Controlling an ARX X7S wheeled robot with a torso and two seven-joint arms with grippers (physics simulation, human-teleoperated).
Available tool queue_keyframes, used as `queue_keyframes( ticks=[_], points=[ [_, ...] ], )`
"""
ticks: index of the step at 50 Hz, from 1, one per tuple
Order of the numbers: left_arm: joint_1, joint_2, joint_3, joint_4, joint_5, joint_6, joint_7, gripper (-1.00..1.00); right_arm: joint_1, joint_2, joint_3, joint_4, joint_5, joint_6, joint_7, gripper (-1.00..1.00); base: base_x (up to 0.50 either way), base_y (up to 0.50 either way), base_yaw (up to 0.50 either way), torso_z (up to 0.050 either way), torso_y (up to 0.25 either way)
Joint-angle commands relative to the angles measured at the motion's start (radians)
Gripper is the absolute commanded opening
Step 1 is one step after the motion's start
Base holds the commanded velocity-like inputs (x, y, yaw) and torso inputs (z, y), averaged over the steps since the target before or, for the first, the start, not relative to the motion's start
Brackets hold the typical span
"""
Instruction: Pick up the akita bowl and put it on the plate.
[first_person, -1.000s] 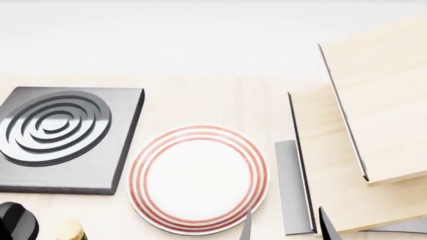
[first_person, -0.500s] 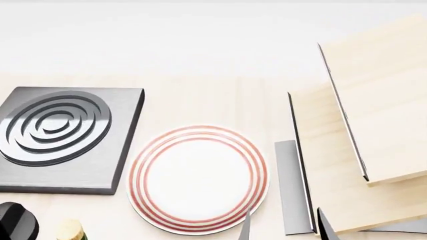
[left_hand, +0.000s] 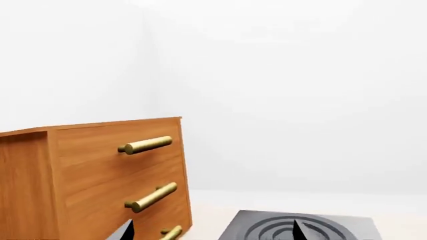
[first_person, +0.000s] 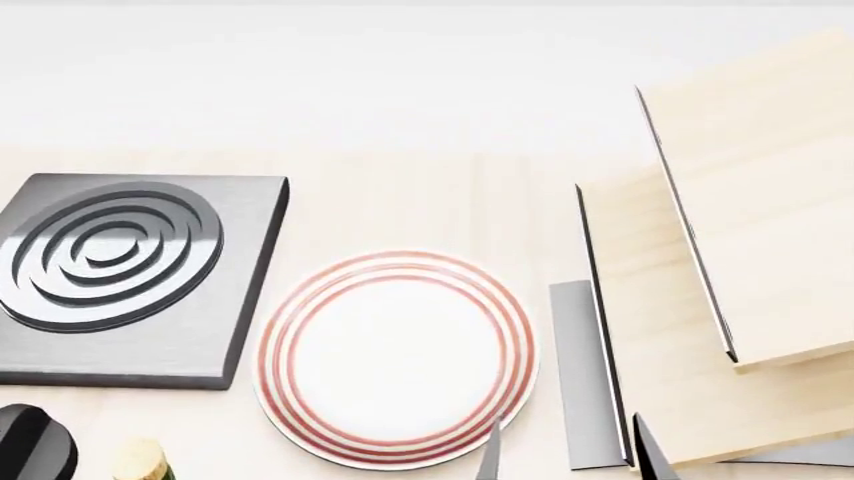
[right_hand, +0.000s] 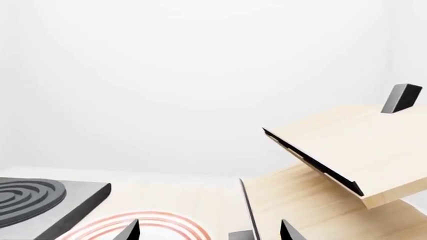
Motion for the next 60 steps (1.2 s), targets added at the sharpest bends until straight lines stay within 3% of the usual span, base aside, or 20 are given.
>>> queue_keyframes(
  ticks=[1,33,42,50,60],
  points=[
    [0.052,-0.032,-0.08,0.037,0.004,-0.048,-0.03,1.0,0.007,0.002,0.0,0.01,0.002,0.001,0.006,1.0,0.0,0.0,0.0,0.0,0.0],
    [0.187,-0.12,-0.325,0.174,-0.034,-0.268,-0.058,1.0,0.015,0.001,-0.029,0.043,-0.021,-0.011,0.016,1.0,0.0,0.0,0.0,0.0,0.0],
    [0.166,-0.157,-0.401,0.163,-0.139,-0.388,-0.017,1.0,0.021,-0.003,-0.04,0.059,-0.027,-0.015,0.018,1.0,0.0,0.0,0.0,0.0,0.0],
    [0.182,-0.222,-0.429,0.192,-0.144,-0.51,-0.013,1.0,0.023,-0.004,-0.051,0.059,-0.032,-0.012,0.019,1.0,0.0,0.0,0.0,0.0,0.0],
    [0.116,-0.325,-0.506,0.16,-0.355,-0.694,0.118,1.0,0.026,-0.002,-0.054,0.067,-0.028,-0.016,0.021,1.0,0.0,0.0,0.0,0.0,0.0]
  ],
)
